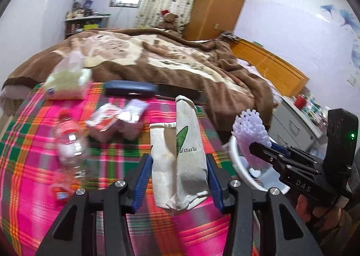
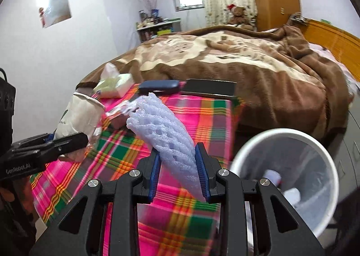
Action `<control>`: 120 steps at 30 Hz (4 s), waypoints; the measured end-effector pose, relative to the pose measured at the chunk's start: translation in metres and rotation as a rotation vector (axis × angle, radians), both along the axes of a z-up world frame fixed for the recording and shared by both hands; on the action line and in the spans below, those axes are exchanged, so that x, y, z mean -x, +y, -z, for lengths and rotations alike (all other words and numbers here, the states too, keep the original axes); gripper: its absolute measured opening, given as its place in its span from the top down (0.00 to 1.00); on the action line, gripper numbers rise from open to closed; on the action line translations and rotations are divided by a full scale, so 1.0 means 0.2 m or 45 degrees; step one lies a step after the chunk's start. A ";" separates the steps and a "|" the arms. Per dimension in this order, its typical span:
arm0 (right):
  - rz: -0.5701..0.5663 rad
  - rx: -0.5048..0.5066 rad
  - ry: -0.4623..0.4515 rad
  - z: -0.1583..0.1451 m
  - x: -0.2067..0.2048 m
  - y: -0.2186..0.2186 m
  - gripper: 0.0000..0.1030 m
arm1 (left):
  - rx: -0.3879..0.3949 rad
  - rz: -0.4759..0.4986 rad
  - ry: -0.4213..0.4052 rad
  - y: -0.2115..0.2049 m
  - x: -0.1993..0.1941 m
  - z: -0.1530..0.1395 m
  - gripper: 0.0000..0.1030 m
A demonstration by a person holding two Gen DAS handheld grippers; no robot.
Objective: Collect trash
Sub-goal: 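Carry the foam sleeve and paper bag over the wastebasket with both grippers, then open both grippers to drop the foam sleeve and paper bag inside, then move both tools back over the trash on the plaid cloth, then grasp the purple milk carton with the right gripper while the left grasps the Coca-Cola bottle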
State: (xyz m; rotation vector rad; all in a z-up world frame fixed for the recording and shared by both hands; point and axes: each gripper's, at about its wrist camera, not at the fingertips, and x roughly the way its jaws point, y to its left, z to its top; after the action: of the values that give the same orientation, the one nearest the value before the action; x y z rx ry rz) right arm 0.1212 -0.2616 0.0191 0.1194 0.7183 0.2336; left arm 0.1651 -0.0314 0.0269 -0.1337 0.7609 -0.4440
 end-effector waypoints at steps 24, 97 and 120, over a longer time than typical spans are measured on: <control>0.374 0.058 0.115 0.13 0.12 -0.60 0.69 | -0.070 0.431 0.072 -0.98 -0.01 0.12 0.53; -0.066 -0.036 -0.062 0.11 -0.10 0.21 0.52 | -0.081 -0.358 0.114 0.52 -0.22 0.21 0.27; -0.024 -0.066 0.180 0.12 -0.65 0.63 0.52 | -0.151 -0.319 0.213 0.59 -0.56 0.40 0.27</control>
State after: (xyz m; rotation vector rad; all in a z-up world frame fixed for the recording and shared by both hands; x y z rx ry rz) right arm 0.2516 -0.1357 -0.0057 0.1797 0.8543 0.2638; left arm 0.2767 0.0860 -0.0540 -0.1542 0.9197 -0.1504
